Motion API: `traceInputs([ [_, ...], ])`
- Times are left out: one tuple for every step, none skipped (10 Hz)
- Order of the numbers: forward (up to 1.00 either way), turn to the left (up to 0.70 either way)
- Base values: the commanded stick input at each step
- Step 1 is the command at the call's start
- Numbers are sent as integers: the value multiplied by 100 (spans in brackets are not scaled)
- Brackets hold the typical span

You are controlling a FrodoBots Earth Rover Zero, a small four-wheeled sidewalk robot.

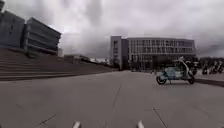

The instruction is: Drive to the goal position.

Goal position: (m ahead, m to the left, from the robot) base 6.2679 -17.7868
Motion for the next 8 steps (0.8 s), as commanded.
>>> traceInputs([
  [100,0],
  [100,0],
  [100,0],
  [100,0],
  [100,0],
  [100,0],
  [100,0],
  [100,0],
])
